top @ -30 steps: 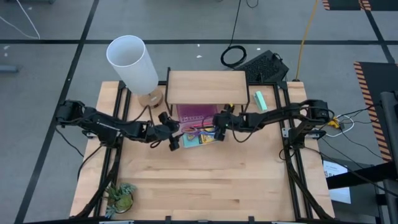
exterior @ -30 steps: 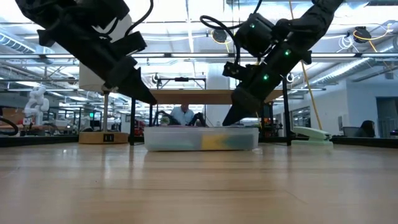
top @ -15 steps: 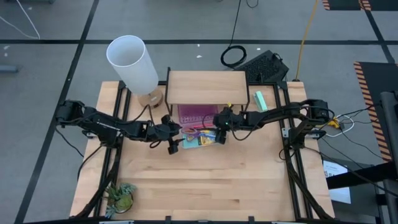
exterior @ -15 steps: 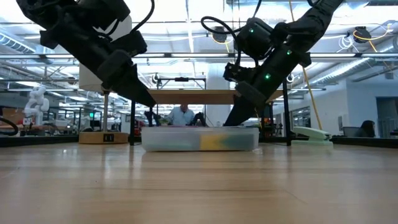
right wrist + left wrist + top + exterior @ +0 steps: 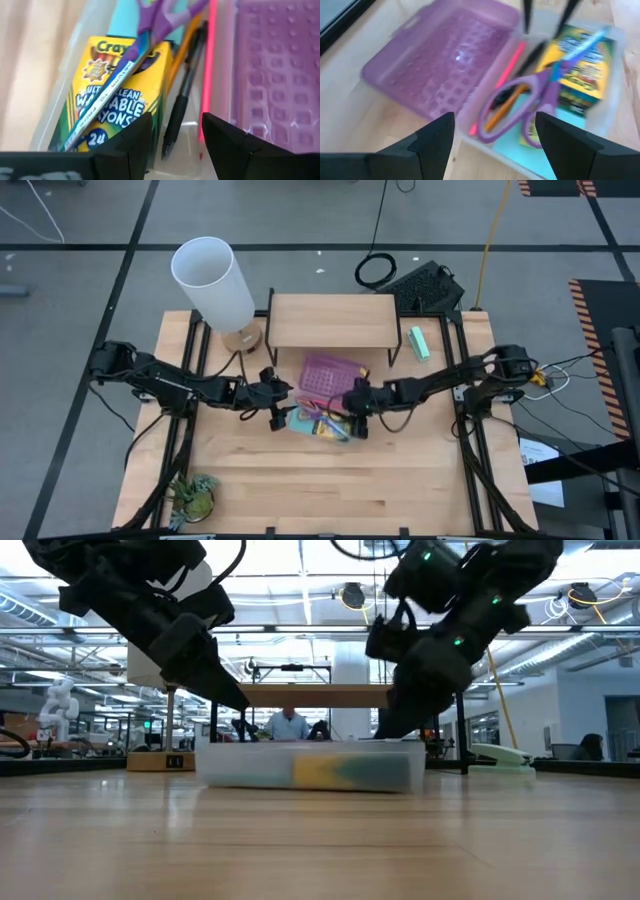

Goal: Pack school essentials
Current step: Close the violet supply box

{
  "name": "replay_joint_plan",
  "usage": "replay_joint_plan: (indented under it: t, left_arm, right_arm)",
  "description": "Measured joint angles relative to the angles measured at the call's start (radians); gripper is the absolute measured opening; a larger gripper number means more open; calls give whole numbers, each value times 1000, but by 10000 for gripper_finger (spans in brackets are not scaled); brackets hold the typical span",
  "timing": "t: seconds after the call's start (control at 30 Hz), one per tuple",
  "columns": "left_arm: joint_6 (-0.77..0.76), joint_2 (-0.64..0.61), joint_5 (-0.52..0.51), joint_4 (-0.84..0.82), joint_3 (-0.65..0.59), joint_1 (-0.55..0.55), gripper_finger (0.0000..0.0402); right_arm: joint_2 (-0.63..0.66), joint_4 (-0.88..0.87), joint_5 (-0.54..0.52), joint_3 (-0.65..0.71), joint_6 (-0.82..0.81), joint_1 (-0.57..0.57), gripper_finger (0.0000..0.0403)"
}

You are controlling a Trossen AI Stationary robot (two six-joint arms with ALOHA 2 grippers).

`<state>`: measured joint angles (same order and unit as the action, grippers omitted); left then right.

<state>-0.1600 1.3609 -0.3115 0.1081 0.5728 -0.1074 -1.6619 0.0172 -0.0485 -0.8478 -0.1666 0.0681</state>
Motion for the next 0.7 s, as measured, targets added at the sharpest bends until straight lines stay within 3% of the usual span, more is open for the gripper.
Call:
replay_joint_plan:
  t: [0.17,0.4,0.53,0.7]
  left_arm:
    - [-40,0,-3,1,0,6,282]
    - [-125,0,-8,2,0,40,282]
    - [-156,0,-8,2,0,42,282]
    - [-161,0,-8,5,0,42,282]
  right_arm:
    - [56,-16,-110,2,-5,73,171]
    - [220,-106,-470,36,-79,134,171]
    - [303,-64,-662,168,-366,134,171]
    - [363,115,-651,351,-649,119,180]
